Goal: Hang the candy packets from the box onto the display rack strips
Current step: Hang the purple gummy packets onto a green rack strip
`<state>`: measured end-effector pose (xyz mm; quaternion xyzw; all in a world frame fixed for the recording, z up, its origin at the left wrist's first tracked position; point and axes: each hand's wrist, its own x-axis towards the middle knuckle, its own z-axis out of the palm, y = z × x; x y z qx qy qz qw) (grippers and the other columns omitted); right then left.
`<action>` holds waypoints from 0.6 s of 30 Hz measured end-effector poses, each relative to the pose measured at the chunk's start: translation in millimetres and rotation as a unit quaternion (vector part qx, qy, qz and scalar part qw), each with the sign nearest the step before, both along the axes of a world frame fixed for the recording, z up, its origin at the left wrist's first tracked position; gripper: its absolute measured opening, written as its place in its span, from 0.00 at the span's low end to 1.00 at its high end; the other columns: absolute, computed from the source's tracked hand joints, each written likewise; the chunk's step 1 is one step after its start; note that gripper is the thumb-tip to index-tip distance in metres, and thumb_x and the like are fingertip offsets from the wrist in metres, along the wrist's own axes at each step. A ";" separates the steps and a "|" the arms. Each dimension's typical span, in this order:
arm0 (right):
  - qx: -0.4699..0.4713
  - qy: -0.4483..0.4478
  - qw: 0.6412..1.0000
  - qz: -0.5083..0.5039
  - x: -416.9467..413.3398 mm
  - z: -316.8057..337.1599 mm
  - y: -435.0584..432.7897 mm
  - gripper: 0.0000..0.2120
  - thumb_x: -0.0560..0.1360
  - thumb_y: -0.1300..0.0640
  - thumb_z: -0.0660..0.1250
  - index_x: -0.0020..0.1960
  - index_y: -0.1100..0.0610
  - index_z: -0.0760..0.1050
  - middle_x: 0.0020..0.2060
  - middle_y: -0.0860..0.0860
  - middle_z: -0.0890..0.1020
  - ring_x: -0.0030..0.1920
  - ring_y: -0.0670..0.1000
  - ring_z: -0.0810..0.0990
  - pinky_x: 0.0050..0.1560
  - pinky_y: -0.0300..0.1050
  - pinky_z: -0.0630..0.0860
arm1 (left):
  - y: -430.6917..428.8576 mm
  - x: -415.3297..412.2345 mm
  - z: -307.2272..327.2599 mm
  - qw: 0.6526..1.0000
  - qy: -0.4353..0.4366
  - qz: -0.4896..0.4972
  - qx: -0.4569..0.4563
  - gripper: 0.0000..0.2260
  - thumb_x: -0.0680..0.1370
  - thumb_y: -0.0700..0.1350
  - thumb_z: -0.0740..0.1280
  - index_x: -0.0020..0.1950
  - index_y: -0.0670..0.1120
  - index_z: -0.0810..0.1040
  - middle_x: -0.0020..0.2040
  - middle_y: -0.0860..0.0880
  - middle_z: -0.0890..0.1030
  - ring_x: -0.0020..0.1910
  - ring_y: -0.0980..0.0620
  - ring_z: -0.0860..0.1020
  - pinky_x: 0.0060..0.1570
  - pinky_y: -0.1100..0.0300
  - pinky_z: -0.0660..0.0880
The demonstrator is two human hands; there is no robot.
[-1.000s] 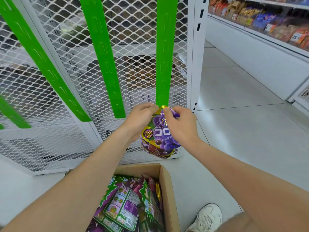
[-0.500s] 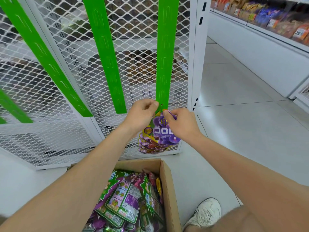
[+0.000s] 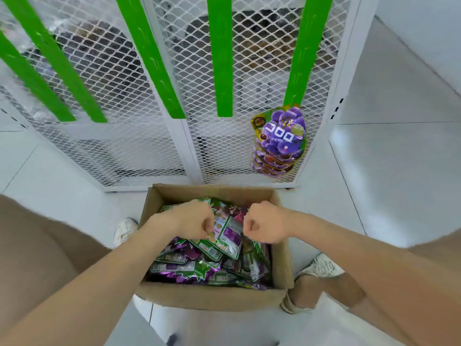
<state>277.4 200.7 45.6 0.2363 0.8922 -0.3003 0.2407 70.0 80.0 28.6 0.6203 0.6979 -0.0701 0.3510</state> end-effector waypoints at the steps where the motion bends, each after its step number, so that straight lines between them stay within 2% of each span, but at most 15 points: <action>1: -0.009 -0.010 0.999 0.031 -0.2 -8.2 -13.5 0.11 0.77 0.62 0.65 0.47 0.67 0.83 0.43 0.63 0.85 0.45 0.56 0.85 0.47 0.46 0.78 | -8.7 -2.8 -6.8 1.000 0.020 -0.004 -0.017 0.06 0.76 0.38 0.74 0.51 0.47 0.86 0.49 0.51 0.86 0.46 0.53 0.82 0.49 0.60 0.76; 3: -0.021 -0.023 0.995 0.098 1.0 -20.9 -34.9 0.10 0.77 0.60 0.69 0.50 0.66 0.84 0.47 0.61 0.87 0.49 0.59 0.85 0.47 0.42 0.78 | -22.9 -8.6 -19.4 0.999 0.052 -0.011 -0.014 0.11 0.72 0.38 0.76 0.50 0.50 0.83 0.50 0.51 0.82 0.49 0.50 0.80 0.50 0.56 0.78; 5: -0.040 -0.041 0.990 0.132 4.9 -35.1 -52.8 0.08 0.78 0.54 0.73 0.44 0.58 0.83 0.40 0.54 0.86 0.43 0.56 0.83 0.46 0.45 0.78 | -33.1 -10.9 -30.1 0.997 0.065 -0.031 0.005 0.17 0.70 0.40 0.80 0.52 0.54 0.78 0.51 0.54 0.75 0.50 0.50 0.77 0.49 0.52 0.78; 6: -0.041 -0.050 0.987 0.144 8.1 -45.0 -58.6 0.13 0.78 0.50 0.74 0.38 0.54 0.77 0.35 0.52 0.82 0.38 0.55 0.79 0.43 0.48 0.77 | -35.7 -10.2 -34.9 0.997 0.059 -0.039 0.014 0.18 0.69 0.41 0.81 0.54 0.54 0.78 0.51 0.54 0.74 0.50 0.50 0.76 0.49 0.52 0.78; 7: -0.026 -0.076 0.984 0.161 11.6 -53.1 -63.1 0.18 0.78 0.47 0.74 0.36 0.53 0.71 0.33 0.52 0.76 0.35 0.55 0.74 0.40 0.49 0.75 | -36.5 -8.8 -38.5 0.997 0.051 -0.041 0.026 0.19 0.70 0.42 0.81 0.56 0.53 0.79 0.52 0.54 0.73 0.50 0.50 0.76 0.50 0.52 0.77; 8: -0.016 -0.104 0.979 0.175 14.9 -60.9 -66.8 0.20 0.78 0.45 0.74 0.37 0.55 0.70 0.32 0.52 0.73 0.34 0.54 0.71 0.38 0.51 0.73 | -35.8 -7.2 -40.9 0.997 0.046 -0.039 0.040 0.19 0.72 0.42 0.80 0.58 0.53 0.79 0.52 0.53 0.73 0.50 0.51 0.75 0.52 0.52 0.77; 9: -0.008 -0.123 0.976 0.178 17.4 -65.0 -69.8 0.20 0.78 0.46 0.74 0.39 0.59 0.72 0.33 0.53 0.73 0.33 0.54 0.70 0.38 0.52 0.75 | -33.7 -5.7 -41.5 0.997 0.044 -0.037 0.058 0.18 0.74 0.42 0.79 0.60 0.53 0.80 0.53 0.53 0.73 0.51 0.52 0.74 0.54 0.52 0.77; 11: -0.009 -0.118 0.978 0.171 19.5 -67.8 -70.7 0.15 0.77 0.53 0.75 0.41 0.63 0.76 0.31 0.52 0.74 0.33 0.54 0.71 0.46 0.55 0.81 | -28.3 -2.8 -41.8 0.995 0.031 -0.031 0.088 0.14 0.76 0.41 0.76 0.59 0.53 0.81 0.51 0.55 0.73 0.49 0.53 0.74 0.53 0.52 0.77; 13: -0.033 -0.087 0.984 0.153 16.4 -58.0 -65.2 0.06 0.76 0.61 0.75 0.41 0.59 0.80 0.33 0.51 0.81 0.37 0.55 0.78 0.54 0.49 0.81 | -23.0 0.4 -40.8 0.994 0.001 -0.023 0.105 0.11 0.77 0.40 0.74 0.56 0.53 0.81 0.49 0.56 0.76 0.45 0.55 0.76 0.48 0.55 0.77; 14: -0.046 -0.065 0.986 0.145 14.3 -53.7 -59.4 0.00 0.75 0.63 0.74 0.46 0.60 0.84 0.38 0.53 0.86 0.41 0.54 0.83 0.56 0.45 0.80 | -20.3 2.8 -38.8 0.994 -0.020 -0.015 0.108 0.10 0.77 0.40 0.74 0.54 0.53 0.81 0.49 0.56 0.78 0.43 0.58 0.76 0.46 0.58 0.76; 16: -0.055 -0.026 0.993 0.100 8.2 -44.0 -42.9 0.10 0.75 0.65 0.73 0.56 0.61 0.86 0.46 0.55 0.89 0.46 0.50 0.86 0.54 0.41 0.80 | -14.4 9.3 -31.5 0.991 -0.082 0.018 0.101 0.13 0.75 0.35 0.72 0.53 0.53 0.83 0.50 0.58 0.82 0.44 0.61 0.79 0.46 0.58 0.77; 18: -0.035 0.047 0.998 0.037 5.2 -34.7 -20.6 0.10 0.76 0.63 0.72 0.55 0.57 0.86 0.43 0.48 0.89 0.45 0.44 0.86 0.51 0.37 0.81 | -8.3 16.3 -22.1 0.981 -0.170 0.051 0.076 0.18 0.71 0.33 0.69 0.56 0.50 0.85 0.52 0.55 0.85 0.49 0.55 0.83 0.50 0.53 0.82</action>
